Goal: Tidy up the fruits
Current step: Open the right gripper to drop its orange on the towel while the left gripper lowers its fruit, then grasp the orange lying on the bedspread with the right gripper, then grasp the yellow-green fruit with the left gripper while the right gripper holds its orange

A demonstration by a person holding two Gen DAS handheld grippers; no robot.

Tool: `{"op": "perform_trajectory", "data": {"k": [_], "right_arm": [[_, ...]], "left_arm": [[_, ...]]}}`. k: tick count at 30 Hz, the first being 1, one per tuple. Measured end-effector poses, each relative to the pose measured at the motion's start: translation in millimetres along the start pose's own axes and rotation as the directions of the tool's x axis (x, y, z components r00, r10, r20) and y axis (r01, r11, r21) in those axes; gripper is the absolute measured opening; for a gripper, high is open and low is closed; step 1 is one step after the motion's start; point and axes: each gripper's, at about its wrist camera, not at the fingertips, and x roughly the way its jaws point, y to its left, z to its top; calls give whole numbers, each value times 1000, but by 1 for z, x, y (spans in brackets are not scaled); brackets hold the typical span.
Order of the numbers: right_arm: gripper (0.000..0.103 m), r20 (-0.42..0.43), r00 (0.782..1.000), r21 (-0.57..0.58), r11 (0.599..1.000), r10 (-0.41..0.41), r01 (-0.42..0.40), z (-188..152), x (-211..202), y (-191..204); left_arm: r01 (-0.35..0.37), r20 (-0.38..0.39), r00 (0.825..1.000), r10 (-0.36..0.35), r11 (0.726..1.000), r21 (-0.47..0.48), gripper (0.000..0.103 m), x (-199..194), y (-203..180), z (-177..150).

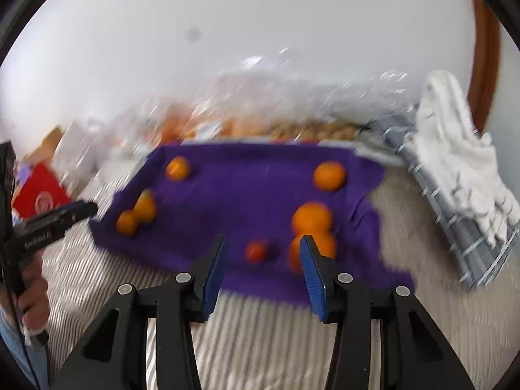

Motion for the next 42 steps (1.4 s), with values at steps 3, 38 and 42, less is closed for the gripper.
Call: {"op": "perform_trajectory", "data": {"k": [3,38,42], "right_arm": [[48,-39,999,-42,999,29,-31,-22,2,23],[35,-4,1000,-59,998,-22,22,-41,1,-14],[35,46,998,-13,999,46,-45,-51,5,-25]], "left_arm": [[-21,-16,1000,21,1000,-10,43,-3,14,-19],[-13,-99,995,12,1000,-7,40,5,28,-52],[49,-66,997,-45,997,53,40,-2,12,-53]]}}
